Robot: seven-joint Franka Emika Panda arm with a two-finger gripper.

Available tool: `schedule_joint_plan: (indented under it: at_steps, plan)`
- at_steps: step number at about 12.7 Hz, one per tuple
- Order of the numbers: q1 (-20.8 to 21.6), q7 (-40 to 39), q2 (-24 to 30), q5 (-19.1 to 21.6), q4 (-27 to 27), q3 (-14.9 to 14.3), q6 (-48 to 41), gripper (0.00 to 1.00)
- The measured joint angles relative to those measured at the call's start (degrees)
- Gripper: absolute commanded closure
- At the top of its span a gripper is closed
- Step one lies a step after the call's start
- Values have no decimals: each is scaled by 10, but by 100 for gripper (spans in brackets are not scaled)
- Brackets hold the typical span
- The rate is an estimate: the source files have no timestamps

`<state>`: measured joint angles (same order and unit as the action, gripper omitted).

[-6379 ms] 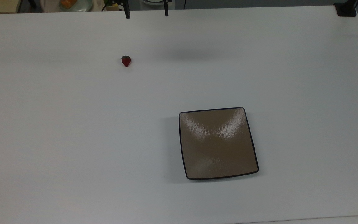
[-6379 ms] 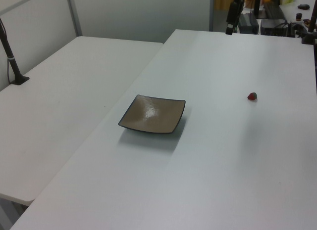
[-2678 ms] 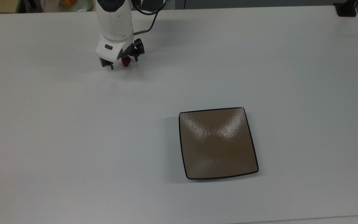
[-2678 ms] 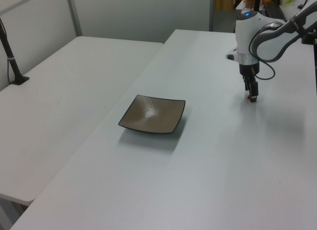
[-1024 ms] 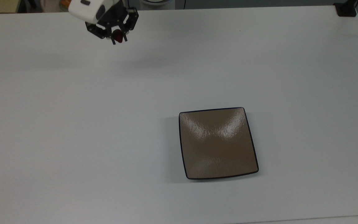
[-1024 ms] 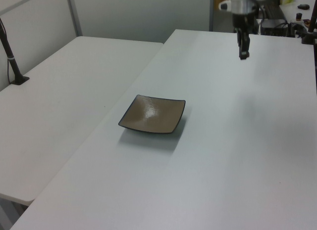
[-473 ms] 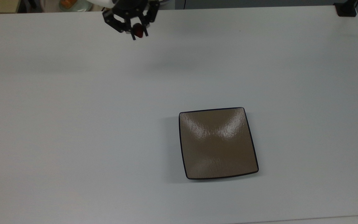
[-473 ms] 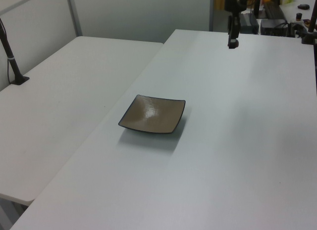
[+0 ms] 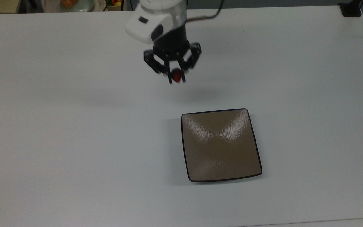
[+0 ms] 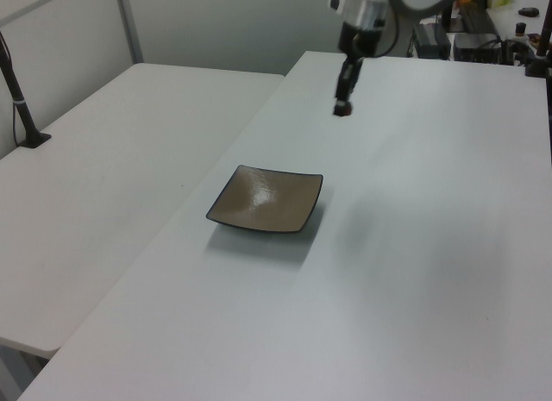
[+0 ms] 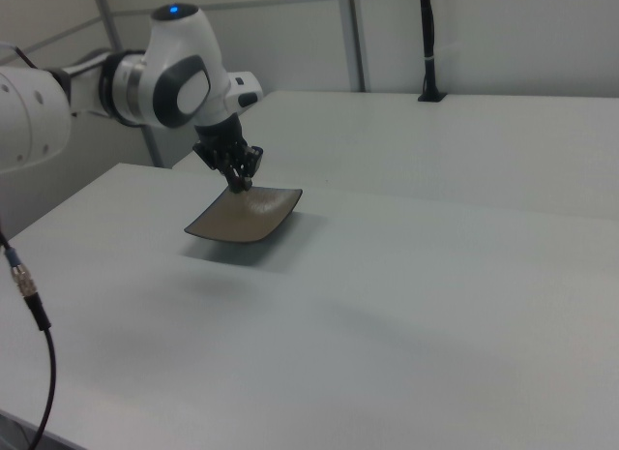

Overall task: Strawberries on a ceramic plate
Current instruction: 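Carry the strawberry over the brown plate and lower it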

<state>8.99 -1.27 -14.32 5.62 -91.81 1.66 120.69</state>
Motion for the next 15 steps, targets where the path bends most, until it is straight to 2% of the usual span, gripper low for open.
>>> schedule_joint_plan:
  at_steps: [2,7,9,13,14,15]
  plan:
    - [18,44,-45,0,-1,9,111,86]
    - [45,59,-159,0,-2,14,326,86]
    - [49,59,-193,0,-1,14,382,84]
    - [57,59,-215,0,0,14,402,82]
    - [57,59,-215,0,1,14,402,70]
    - [57,59,-215,0,1,14,402,54]
